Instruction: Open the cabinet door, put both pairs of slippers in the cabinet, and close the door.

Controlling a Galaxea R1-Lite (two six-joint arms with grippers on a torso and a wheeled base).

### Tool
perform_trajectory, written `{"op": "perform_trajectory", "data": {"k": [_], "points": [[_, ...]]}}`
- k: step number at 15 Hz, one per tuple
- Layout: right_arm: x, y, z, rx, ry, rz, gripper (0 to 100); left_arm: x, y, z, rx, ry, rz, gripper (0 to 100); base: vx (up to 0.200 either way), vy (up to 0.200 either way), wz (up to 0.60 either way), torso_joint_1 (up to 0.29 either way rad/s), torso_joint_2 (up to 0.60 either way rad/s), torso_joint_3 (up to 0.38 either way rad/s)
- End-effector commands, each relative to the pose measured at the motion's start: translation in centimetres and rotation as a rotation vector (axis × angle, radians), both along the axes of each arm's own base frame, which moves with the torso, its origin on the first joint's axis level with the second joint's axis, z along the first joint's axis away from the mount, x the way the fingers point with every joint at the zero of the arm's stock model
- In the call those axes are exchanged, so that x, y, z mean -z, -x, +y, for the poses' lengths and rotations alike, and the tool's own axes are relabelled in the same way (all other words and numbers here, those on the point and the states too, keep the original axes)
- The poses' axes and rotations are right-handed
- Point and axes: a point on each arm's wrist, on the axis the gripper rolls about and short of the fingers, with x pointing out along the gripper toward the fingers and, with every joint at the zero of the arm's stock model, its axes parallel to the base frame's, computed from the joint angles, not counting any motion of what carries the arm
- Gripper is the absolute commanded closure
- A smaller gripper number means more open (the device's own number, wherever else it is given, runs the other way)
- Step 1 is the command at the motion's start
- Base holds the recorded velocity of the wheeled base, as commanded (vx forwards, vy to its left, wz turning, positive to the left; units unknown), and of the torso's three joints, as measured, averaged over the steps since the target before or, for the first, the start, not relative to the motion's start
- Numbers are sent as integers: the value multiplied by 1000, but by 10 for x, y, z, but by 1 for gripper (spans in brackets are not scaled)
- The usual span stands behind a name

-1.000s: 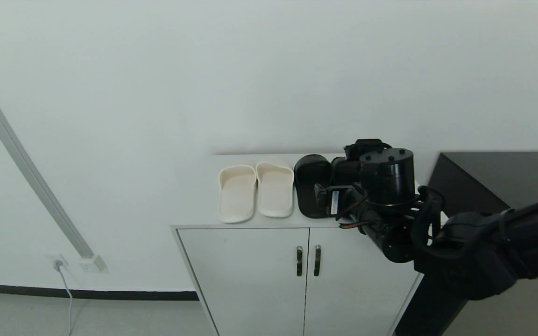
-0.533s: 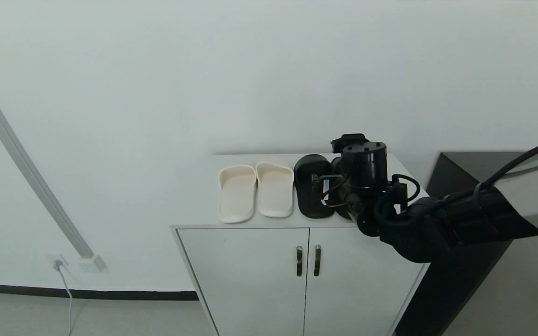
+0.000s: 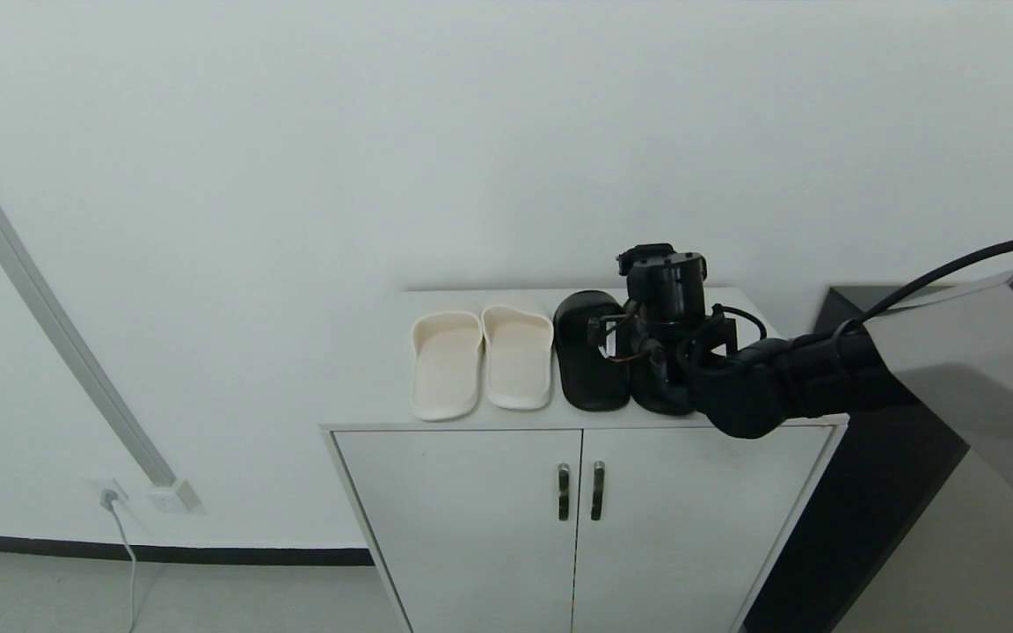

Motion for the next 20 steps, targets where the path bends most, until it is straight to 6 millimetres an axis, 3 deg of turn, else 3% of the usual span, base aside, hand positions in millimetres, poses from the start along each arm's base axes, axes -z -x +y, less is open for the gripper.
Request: {"op": "perform_trajectory", "data": {"k": [1, 6, 7, 16, 20], "points": [[8, -10, 2, 9, 3, 4, 0, 0, 0, 0, -1, 1, 1, 100, 0, 0, 0, 0, 0, 0], [12, -26, 2, 17, -3, 1, 0, 0, 0, 0, -1, 1, 1, 100, 0, 0, 0, 0, 0, 0], [11, -26, 3, 15, -5, -1, 100, 0, 0, 0, -1, 1, 1, 100, 0, 0, 0, 0, 0, 0], [5, -26, 2, 17, -15, -14, 100, 0, 0, 0, -2, 5, 1, 100, 0, 0, 0, 0, 0, 0], [-12, -20, -2, 17, -31, -41, 100, 0, 0, 0, -1, 5, 1, 100, 0, 0, 0, 0, 0, 0]]}}
